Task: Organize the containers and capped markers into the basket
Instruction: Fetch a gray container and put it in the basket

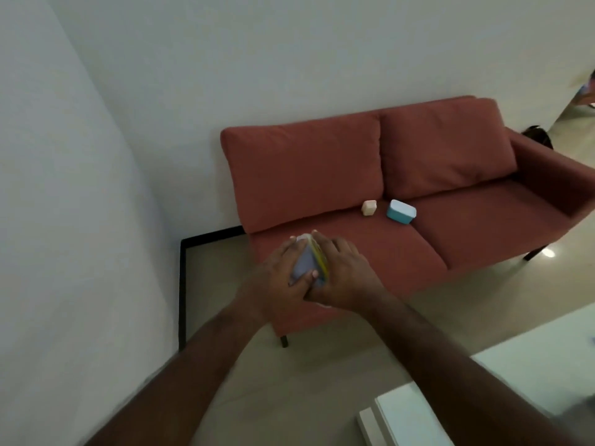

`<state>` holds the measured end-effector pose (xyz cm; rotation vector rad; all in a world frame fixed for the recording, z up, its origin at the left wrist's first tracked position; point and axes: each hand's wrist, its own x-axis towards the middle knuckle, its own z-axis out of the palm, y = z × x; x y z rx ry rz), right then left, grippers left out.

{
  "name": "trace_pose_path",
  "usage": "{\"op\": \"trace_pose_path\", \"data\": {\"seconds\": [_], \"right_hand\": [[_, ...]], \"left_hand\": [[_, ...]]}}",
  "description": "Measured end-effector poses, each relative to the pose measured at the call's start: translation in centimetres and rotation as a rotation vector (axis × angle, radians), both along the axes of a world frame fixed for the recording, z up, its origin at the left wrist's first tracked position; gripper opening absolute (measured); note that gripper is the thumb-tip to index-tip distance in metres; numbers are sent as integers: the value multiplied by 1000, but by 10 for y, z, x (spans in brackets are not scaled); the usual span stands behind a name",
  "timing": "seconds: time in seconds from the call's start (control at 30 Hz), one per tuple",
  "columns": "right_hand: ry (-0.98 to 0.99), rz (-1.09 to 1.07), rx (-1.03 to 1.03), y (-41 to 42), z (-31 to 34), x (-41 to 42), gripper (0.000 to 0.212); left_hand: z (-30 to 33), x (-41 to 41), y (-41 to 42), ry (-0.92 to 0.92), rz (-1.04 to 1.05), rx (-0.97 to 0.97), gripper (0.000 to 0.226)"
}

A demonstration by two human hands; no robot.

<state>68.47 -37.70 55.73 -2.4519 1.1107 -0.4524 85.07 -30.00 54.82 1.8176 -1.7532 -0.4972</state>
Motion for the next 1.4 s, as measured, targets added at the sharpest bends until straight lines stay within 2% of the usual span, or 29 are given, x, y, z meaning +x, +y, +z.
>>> {"op": "trace_pose_path", "data": {"seconds": [0.13, 0.23, 0.37, 0.5, 0.6, 0.67, 0.77, 0.9, 0.97, 1.03, 1.13, 1.27, 1.4], "right_hand": [[-32, 2, -5, -5, 36, -37, 113], [-86, -23, 86, -7, 53, -68, 104], [-307, -72, 487, -3, 64, -110, 86], [-387, -157, 694, 10, 69, -151, 72], [-511, -235, 879, 38, 69, -180, 69], [-641, -298, 963, 59, 64, -195, 81], [-798, -386, 947, 95, 56, -220, 84], [-934, -536, 863, 139, 46, -250, 91], [-951, -617, 797, 156, 39, -264, 75], [-983, -712, 732, 171, 34, -277, 58], [-1017, -848, 666, 187, 25, -297, 50], [-1024, -1045, 616, 199, -1, -330, 44], [-1232, -1229, 688, 197, -50, -379, 43]], "left_hand": [[33, -30, -9, -5, -44, -62, 83], [52, -50, -10, 36, -124, -73, 78], [63, -73, -9, 232, -290, -46, 73], [65, -98, -11, 183, -475, -88, 80], [67, -118, -11, 185, -506, -121, 58], [64, -128, -10, 178, -530, -129, 48], [63, -151, -7, 261, -615, -93, 42], [50, -189, -2, 414, -565, -5, 46], [43, -211, 0, 435, -561, 27, 46], [42, -237, 5, 447, -591, 55, 36], [40, -272, 7, 430, -620, 96, 21], [19, -320, 4, 391, -634, 205, 45], [-11, -351, -3, 150, -633, 276, 62]]}}
